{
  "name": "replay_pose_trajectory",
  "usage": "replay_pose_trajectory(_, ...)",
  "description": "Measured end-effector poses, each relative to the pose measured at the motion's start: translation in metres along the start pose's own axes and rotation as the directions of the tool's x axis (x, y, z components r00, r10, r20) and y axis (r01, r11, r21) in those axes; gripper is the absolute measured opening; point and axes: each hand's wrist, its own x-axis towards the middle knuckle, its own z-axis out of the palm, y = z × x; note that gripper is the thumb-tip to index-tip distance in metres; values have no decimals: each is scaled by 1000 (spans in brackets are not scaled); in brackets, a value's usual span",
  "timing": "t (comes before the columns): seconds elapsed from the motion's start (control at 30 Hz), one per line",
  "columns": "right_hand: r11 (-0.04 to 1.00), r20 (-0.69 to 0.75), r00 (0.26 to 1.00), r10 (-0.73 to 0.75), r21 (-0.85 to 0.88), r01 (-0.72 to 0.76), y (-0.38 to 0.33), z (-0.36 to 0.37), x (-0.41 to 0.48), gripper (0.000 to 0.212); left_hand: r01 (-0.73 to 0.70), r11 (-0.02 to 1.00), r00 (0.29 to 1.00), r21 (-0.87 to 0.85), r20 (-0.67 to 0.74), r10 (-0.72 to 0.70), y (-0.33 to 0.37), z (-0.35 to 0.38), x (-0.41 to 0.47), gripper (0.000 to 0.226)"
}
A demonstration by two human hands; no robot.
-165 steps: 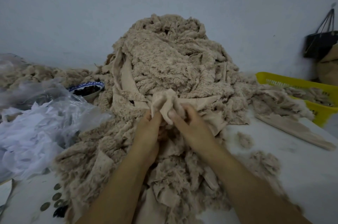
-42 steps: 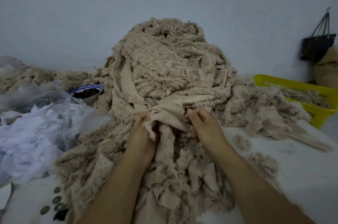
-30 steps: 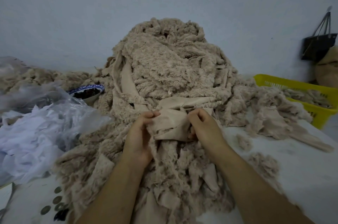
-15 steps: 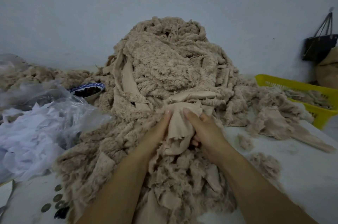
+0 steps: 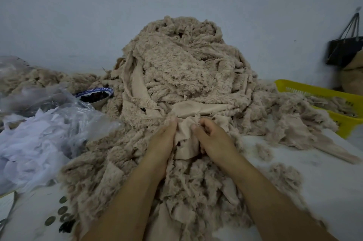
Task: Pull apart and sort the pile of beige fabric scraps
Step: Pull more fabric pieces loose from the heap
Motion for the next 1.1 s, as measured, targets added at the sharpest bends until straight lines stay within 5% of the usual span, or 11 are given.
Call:
replay_pose_trajectory(0.13, 999, 36, 999, -35, -36, 36, -4, 1, 0, 15, -48, 992, 986, 119, 166, 27, 1, 3, -4, 56)
replay_pose_trajectory(0.23, 999, 55, 998, -13, -47, 15, -4, 2, 0, 9, -58, 991, 998, 121, 36, 54, 0, 9, -3, 32)
replay_pose_trajectory(0.3, 995, 58, 998, 7, -103, -1, -3, 3, 1, 24, -52, 988, 994, 144, -88, 66, -1, 13, -4, 31)
replay_pose_trajectory(0.57, 984, 45, 999, -9, -180, 17, -13, 11, -1, 39, -26, 989, 977, -147, -211, -6, -5, 18, 1, 31)
replay_pose_trajectory(0.63, 986, 86, 996, 24, -168, -10, -11, 4, -4, 39, -1, 963, 961, -269, -267, -74, 0, 9, 5, 51)
replay_pose_trajectory(0.73, 974, 86, 988, 130, -199, -111, -3, -7, -4, 40, 20, 967, 975, -256, -211, -76, -1, -3, 8, 63)
replay_pose_trajectory(0.83, 932, -40, 984, 172, -318, -176, -1, -8, 2, 37, 34, 988, 997, -149, -57, -43, -6, 7, -1, 37)
replay_pose_trajectory(0.9, 926, -124, 981, 147, -331, -180, -3, -9, 5, 37, 21, 998, 1000, -60, -7, -22, -8, 10, -5, 47)
replay_pose_trajectory(0.97, 959, -162, 964, 212, -154, -237, -7, -10, 5, 45, -57, 998, 998, 13, 38, 56, -7, 9, -6, 31)
replay_pose_trajectory(1.03, 949, -49, 957, 287, 150, -277, -10, -11, 5, 63, -123, 991, 987, 56, 113, 116, -6, 10, -11, 8)
replay_pose_trajectory(1.1, 899, 89, 957, 277, 329, -290, -6, -7, 4, 40, -190, 971, 969, 146, 185, 162, -7, 15, -15, 11)
